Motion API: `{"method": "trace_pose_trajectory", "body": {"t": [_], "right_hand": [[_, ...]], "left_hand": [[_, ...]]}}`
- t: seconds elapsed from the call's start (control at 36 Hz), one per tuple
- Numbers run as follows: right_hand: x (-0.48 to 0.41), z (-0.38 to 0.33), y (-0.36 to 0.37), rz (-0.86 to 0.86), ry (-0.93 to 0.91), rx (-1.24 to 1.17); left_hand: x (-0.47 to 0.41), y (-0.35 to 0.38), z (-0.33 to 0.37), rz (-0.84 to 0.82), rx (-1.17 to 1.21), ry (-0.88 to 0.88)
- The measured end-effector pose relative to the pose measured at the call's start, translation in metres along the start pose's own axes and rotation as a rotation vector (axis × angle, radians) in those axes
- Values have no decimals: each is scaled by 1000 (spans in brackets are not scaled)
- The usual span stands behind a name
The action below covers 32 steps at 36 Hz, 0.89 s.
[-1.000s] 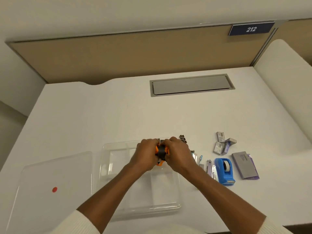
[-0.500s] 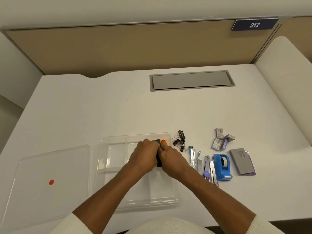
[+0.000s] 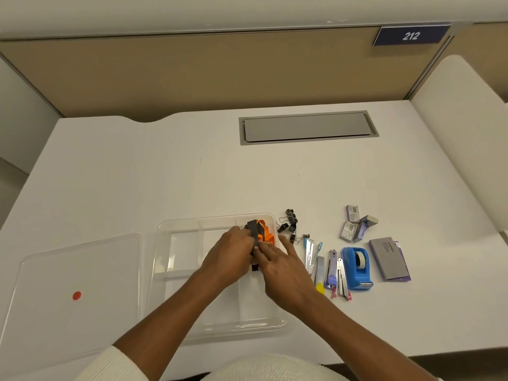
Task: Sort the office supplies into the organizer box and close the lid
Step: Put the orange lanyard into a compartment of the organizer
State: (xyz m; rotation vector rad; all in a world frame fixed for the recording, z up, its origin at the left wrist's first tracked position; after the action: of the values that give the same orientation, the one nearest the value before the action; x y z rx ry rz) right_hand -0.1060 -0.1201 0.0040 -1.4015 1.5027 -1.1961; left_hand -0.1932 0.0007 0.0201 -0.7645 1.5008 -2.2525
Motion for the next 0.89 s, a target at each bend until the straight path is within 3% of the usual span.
{"method": "trace_pose_trajectory", "body": {"t": [0.17,0.58,0.75,0.89], "right_hand": [[-10,10,3,-71,-50,95],[-19,14,4,-72,-115,94],[-1,27,-3,200,-143,-144],[12,55,-22,438,111,-360]], "left_hand": [[-14,-4,-2,-39,-176,105],[-33,9,2,-127,-250,128],[-36,5,6,-150,-230,90],[-38,-18,20,-149,-312,56]]}}
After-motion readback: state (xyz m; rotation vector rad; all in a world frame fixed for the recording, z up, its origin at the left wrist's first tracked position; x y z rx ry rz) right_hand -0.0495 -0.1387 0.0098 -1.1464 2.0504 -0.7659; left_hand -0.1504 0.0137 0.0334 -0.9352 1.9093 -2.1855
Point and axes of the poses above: each hand's wrist, its own x-axis away from the middle knuckle, its own y-axis out of the palm, z = x × y, the point moved 2 cm from there along -x, towards the middle knuckle, and after that the axes turned 4 degrees about -x, right-handed, at the moved point
